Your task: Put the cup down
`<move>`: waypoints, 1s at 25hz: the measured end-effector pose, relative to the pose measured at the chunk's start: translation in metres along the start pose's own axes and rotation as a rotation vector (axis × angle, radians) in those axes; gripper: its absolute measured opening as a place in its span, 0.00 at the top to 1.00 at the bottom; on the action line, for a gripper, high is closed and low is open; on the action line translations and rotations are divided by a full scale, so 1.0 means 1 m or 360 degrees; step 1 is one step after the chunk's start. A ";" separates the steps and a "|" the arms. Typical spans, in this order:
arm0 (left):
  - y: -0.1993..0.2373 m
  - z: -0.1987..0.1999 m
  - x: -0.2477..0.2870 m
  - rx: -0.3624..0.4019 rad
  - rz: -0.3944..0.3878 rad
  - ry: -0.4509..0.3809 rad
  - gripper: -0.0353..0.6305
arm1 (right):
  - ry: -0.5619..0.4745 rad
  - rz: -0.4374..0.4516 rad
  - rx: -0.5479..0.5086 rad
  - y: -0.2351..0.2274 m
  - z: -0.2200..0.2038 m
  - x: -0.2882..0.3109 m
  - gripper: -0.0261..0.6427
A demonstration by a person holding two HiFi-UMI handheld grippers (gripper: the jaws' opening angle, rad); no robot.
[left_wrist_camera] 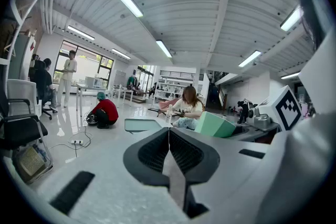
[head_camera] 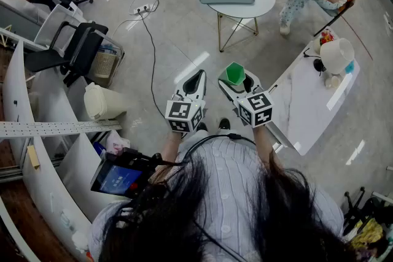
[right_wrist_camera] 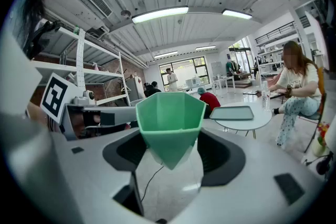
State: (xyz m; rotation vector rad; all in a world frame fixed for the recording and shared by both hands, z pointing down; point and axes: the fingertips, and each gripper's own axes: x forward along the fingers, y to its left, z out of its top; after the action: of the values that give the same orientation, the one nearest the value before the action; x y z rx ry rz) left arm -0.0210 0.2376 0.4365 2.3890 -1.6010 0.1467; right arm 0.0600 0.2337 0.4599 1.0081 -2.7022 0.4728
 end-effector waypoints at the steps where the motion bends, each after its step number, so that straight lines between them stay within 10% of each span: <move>1: 0.001 0.000 0.000 -0.0005 -0.0003 -0.0005 0.92 | 0.0000 0.0001 -0.0007 0.001 0.000 0.001 0.49; 25: 0.000 0.000 0.005 0.0005 -0.0008 -0.0014 0.92 | -0.0118 0.0004 0.0034 0.000 0.011 -0.001 0.49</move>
State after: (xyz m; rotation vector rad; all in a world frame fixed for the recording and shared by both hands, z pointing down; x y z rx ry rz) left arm -0.0191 0.2335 0.4375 2.3994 -1.5998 0.1378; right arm 0.0597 0.2298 0.4494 1.0480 -2.7696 0.4750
